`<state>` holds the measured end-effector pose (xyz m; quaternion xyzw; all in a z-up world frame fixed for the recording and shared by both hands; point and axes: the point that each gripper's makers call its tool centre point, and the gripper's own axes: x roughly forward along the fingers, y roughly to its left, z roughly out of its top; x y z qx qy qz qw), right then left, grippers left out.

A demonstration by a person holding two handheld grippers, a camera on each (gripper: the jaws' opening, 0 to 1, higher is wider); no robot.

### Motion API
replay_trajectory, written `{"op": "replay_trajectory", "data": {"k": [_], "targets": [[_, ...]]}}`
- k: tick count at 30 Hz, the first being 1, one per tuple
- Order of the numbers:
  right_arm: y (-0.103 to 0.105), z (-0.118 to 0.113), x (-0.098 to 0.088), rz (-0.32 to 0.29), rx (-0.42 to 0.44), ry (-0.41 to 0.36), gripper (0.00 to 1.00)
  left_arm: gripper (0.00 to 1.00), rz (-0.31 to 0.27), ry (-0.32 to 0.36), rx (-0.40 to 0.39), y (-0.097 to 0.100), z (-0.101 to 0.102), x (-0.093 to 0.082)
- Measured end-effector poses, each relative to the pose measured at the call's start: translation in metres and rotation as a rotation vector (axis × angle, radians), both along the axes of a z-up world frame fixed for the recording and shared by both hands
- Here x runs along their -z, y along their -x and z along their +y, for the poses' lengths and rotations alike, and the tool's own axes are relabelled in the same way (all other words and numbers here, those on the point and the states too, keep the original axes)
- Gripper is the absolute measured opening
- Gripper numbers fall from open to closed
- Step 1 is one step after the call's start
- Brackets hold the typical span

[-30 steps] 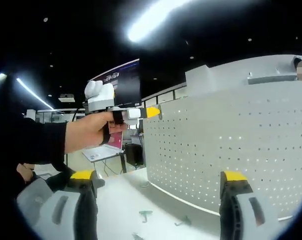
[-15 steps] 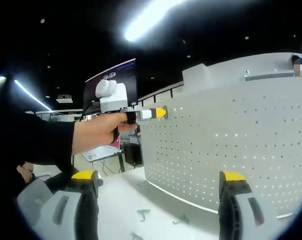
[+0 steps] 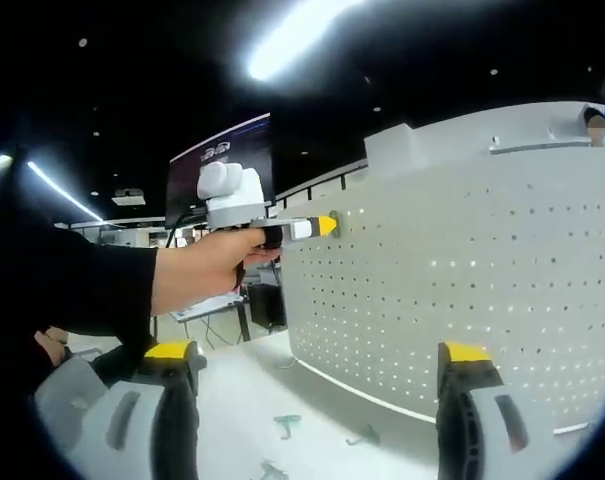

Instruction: Insert the hook assembly into the mounting plate slot until the hook locks in place.

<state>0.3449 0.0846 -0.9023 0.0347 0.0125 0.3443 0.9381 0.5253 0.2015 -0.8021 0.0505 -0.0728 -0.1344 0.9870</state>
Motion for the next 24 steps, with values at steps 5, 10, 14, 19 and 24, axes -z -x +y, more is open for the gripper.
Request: {"op": "replay_trajectory", "data": {"k": [5,10,14,19,24], "targets": [[-0.0003,0.0000,0.0023,0.011,-0.003,-0.003,0.96,0.03,-0.008,0.001,-0.012,-0.0020,0.0020,-0.0010],[0.0000,0.0015,0.0044,0.019,-0.010,-0.004,0.95,0.03,-0.013,-0.003,-0.018,-0.0030,0.0013,0.0004],[-0.0003,0.0018,0.0060,0.025,-0.012,-0.004,0.95,0.03,-0.020,-0.016,-0.019,-0.0038,0.0009,0.0000],[-0.0008,0.0027,0.0085,0.033,-0.015,-0.004,0.94,0.03,-0.019,-0.065,-0.039,-0.0051,-0.0013,-0.0002],[-0.0005,0.0021,0.0095,0.038,-0.015,-0.005,0.94,0.03,-0.020,-0.130,-0.065,-0.0058,-0.0026,0.0004]]}}
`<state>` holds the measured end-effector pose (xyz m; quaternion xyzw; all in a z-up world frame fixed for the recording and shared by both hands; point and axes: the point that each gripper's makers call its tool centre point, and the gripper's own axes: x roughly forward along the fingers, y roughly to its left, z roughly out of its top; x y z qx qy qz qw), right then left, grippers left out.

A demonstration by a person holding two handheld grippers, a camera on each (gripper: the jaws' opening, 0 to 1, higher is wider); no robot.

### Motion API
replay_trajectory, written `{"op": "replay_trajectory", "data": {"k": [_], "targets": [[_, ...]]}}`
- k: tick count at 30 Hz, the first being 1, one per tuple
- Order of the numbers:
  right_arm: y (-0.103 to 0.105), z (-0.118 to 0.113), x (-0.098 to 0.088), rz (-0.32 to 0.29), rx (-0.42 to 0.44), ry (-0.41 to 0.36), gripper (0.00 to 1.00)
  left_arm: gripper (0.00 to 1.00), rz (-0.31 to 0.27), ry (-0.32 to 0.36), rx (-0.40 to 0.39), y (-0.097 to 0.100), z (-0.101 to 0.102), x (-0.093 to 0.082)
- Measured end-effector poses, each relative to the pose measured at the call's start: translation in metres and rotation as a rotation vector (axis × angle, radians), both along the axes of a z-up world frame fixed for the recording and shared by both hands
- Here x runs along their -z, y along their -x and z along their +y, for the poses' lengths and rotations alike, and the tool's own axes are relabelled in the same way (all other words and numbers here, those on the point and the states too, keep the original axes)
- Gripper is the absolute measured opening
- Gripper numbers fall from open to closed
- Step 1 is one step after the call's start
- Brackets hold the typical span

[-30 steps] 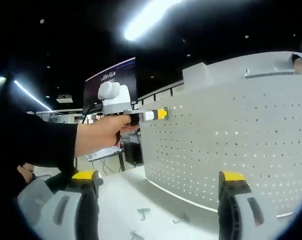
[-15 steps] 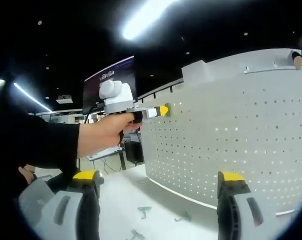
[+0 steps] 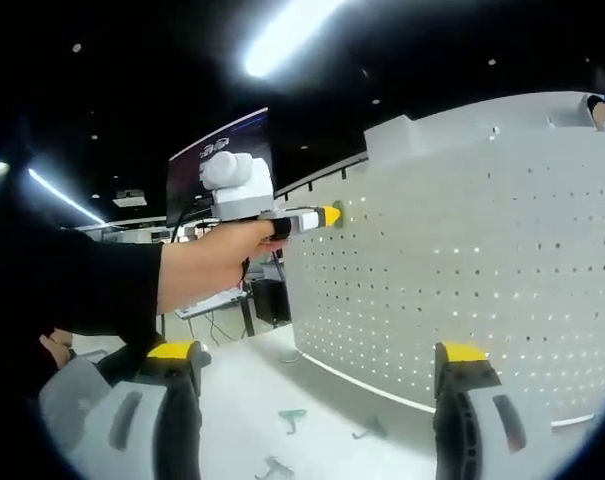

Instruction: Insert the hook assembly into the mounting plate slot until the hook locks in place.

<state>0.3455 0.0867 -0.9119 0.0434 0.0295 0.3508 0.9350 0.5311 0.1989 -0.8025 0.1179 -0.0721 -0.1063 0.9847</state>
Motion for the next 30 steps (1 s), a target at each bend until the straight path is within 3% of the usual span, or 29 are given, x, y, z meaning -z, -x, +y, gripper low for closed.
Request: {"op": "replay_trajectory", "data": {"k": [3,7,9,11,13,30], "targets": [[-0.0003,-0.0007,0.0005,0.002,0.002,-0.001,0.94,0.03,0.016,-0.054,-0.011,-0.0013,-0.0006,0.0018],[-0.0005,-0.0010,0.0010,0.003,0.003,0.002,0.94,0.04,0.018,-0.066,-0.019,-0.0032,-0.0007,0.0028],[-0.0005,-0.0011,0.0010,0.003,0.003,0.002,0.94,0.04,0.013,-0.059,-0.017,-0.0028,0.0003,0.0026],[-0.0005,-0.0013,0.0008,0.003,0.004,0.002,0.94,0.04,0.016,0.009,0.005,-0.0023,0.0011,0.0023],[-0.0001,-0.0013,0.0006,0.002,0.005,0.002,0.94,0.05,0.009,0.021,0.020,-0.0017,0.0030,0.0026],[0.0003,-0.0023,-0.0020,-0.014,0.013,0.013,0.92,0.19,0.019,0.049,0.060,0.0049,0.0038,0.0077]]}}
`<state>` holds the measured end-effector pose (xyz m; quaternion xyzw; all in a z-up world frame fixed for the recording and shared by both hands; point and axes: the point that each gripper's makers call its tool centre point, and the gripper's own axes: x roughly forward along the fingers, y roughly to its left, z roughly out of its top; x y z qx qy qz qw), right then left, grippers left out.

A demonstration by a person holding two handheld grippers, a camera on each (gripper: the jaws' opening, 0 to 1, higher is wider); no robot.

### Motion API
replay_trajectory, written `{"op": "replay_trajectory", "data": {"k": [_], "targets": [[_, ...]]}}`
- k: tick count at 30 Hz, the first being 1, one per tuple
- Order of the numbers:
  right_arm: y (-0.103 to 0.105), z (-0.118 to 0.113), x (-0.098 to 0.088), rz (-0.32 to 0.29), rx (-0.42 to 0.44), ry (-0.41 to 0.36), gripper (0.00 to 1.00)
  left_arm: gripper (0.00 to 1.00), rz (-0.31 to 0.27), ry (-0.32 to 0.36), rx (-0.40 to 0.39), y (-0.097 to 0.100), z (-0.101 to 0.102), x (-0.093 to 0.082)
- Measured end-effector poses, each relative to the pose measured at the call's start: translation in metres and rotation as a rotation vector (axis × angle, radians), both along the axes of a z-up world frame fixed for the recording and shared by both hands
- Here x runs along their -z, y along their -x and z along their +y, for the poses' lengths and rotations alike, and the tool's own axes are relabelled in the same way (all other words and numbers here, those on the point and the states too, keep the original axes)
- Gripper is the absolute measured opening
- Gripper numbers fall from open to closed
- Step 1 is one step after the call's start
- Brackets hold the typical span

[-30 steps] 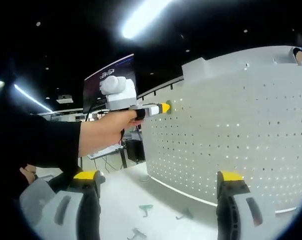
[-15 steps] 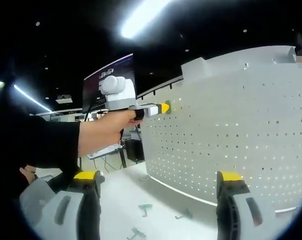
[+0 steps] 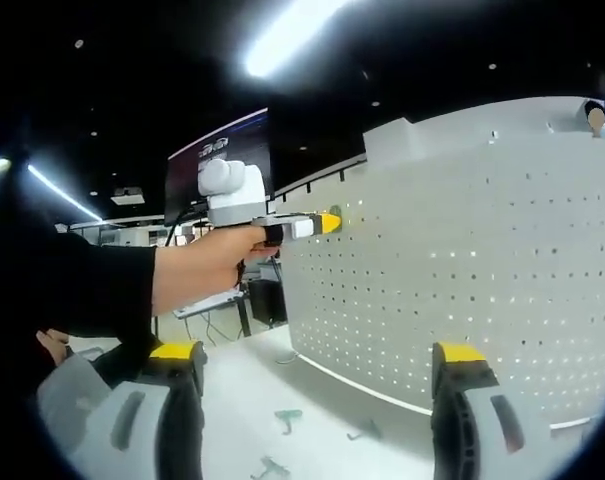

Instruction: Insert the hook assembly into the mounting plate slot until the hook locks in place.

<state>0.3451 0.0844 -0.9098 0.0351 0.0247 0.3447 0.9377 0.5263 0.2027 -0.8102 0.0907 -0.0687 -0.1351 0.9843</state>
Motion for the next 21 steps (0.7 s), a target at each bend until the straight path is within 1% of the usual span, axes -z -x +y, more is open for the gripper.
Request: {"op": "replay_trajectory", "data": {"k": [5,8,11,16,21], "targets": [[0.000,0.001,0.000,-0.002,-0.001,0.005,0.92,0.34,-0.008,0.020,0.005,0.010,0.003,0.002],[0.001,0.002,0.000,-0.002,-0.002,0.008,0.92,0.37,0.000,0.029,0.013,0.016,0.006,0.004],[0.000,0.002,0.000,-0.004,-0.001,0.010,0.92,0.40,-0.005,0.034,0.025,0.023,0.010,0.001],[0.000,0.001,-0.001,-0.006,0.003,0.012,0.92,0.49,-0.019,0.110,0.057,0.036,0.016,-0.008],[0.001,0.001,-0.002,-0.010,0.003,0.014,0.92,0.56,-0.026,0.123,0.068,0.047,0.022,-0.011]]}}
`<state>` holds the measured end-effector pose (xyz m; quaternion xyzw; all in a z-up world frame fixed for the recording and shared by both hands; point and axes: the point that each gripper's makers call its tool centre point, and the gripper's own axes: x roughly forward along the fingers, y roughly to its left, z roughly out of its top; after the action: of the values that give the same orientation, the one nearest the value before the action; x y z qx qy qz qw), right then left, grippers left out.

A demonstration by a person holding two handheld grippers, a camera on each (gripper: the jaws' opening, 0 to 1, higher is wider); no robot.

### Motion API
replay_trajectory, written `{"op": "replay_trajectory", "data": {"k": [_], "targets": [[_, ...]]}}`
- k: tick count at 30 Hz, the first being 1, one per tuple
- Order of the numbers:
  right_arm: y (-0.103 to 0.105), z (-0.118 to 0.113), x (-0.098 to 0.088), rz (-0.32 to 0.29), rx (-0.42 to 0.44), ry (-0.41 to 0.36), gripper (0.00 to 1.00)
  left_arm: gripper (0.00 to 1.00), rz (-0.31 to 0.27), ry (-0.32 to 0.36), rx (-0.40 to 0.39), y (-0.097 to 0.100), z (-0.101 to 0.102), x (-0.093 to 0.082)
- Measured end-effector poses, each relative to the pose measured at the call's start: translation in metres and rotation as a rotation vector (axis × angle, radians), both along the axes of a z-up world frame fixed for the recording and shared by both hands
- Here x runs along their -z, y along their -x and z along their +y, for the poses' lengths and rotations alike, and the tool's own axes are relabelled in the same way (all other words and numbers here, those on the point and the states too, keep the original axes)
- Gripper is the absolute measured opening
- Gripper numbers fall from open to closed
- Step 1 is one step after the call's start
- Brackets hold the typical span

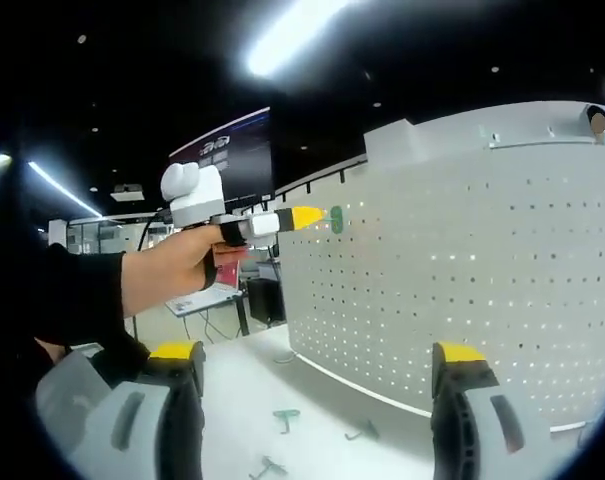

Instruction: Insert the hook assembly into the mounting plate slot until the hook locks in place.

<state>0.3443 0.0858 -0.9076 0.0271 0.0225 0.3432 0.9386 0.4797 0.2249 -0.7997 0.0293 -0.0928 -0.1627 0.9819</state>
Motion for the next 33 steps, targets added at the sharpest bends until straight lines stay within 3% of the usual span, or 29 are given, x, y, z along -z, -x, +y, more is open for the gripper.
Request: {"op": "replay_trajectory", "data": {"k": [12,17,33], "targets": [[0.004,0.003,-0.001,-0.006,-0.006,0.019,0.92,0.67,-0.007,0.018,0.039,0.043,0.006,0.017],[0.007,0.005,0.000,-0.002,-0.013,0.036,0.92,0.69,-0.015,0.065,0.071,0.058,0.009,0.025],[0.008,0.003,0.018,0.041,-0.006,0.132,0.91,0.70,0.026,0.064,0.105,0.067,0.013,0.074]]}}
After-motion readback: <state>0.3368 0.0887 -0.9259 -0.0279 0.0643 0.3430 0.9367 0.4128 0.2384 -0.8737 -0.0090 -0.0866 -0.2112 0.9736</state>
